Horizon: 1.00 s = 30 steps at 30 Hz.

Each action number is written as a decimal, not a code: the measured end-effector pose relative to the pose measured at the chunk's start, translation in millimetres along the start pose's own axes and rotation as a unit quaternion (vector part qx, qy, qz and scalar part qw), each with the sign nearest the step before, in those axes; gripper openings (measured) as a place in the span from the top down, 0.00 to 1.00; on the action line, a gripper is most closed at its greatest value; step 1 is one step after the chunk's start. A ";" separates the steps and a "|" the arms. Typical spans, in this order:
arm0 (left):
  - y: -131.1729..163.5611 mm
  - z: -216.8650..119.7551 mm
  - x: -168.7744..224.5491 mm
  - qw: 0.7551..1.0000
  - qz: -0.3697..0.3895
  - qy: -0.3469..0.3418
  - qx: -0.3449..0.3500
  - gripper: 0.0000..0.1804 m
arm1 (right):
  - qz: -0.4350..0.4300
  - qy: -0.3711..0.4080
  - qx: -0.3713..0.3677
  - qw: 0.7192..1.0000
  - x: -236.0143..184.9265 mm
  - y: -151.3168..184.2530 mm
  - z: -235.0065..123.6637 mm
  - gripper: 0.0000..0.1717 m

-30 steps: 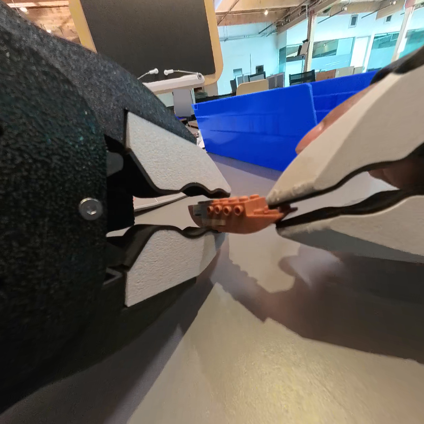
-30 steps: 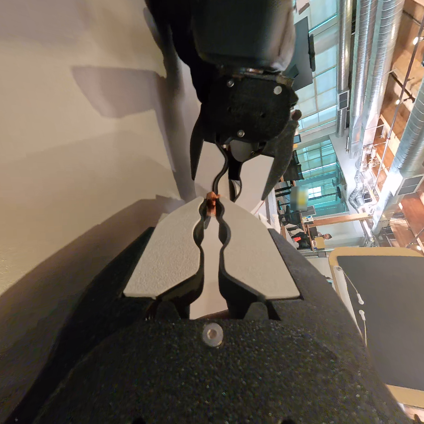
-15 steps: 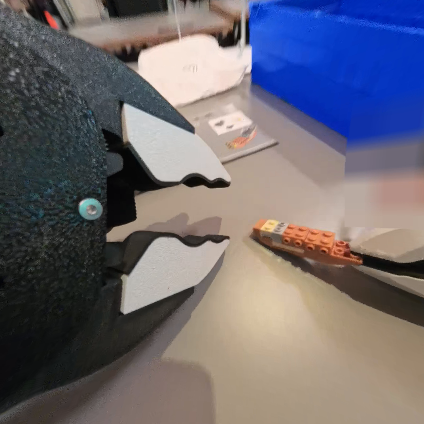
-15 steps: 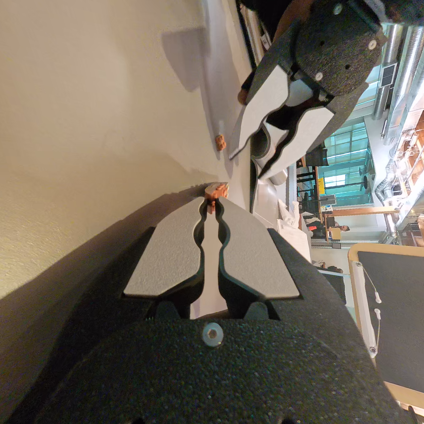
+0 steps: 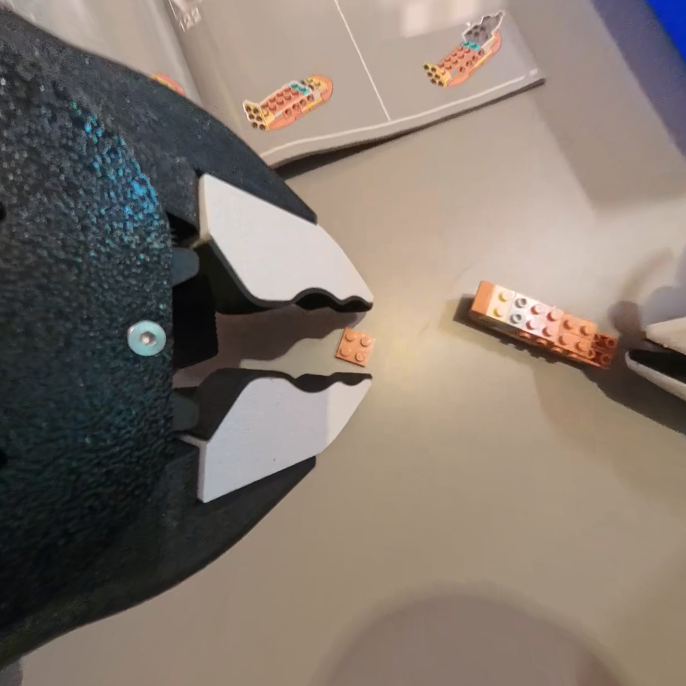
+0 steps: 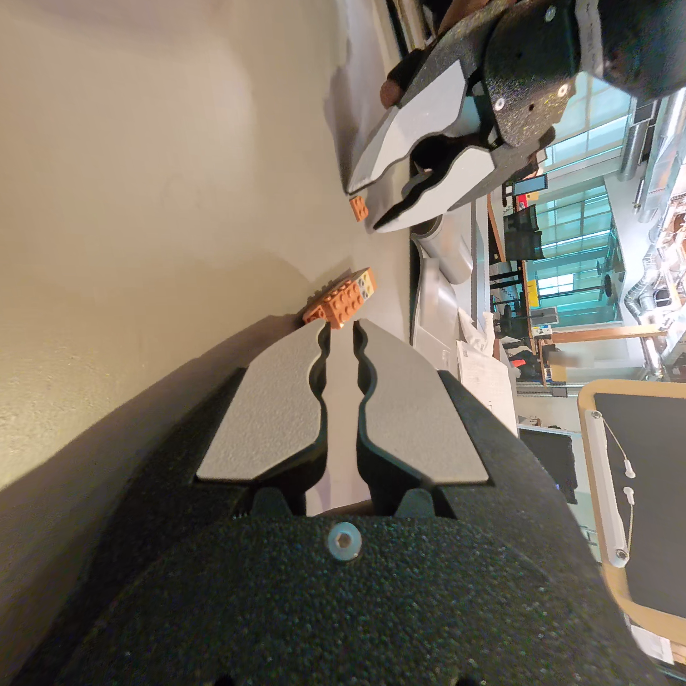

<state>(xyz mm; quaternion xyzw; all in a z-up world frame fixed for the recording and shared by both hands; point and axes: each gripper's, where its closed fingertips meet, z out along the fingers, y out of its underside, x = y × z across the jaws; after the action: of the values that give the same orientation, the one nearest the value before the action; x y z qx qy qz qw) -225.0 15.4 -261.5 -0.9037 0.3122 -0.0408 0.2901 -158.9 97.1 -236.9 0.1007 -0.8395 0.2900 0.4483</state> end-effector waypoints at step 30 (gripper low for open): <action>-14.6 5.0 15.2 0.993 -0.034 0.004 0.113 0.97 | 0.169 0.002 0.055 0.984 16.9 6.9 1.9 0.93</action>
<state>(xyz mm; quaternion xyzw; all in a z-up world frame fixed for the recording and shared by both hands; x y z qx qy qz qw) -203.7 18.2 -259.3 -0.8751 0.2758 -0.0888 0.3875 -172.9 103.1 -226.8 -0.0184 -0.8264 0.4078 0.3879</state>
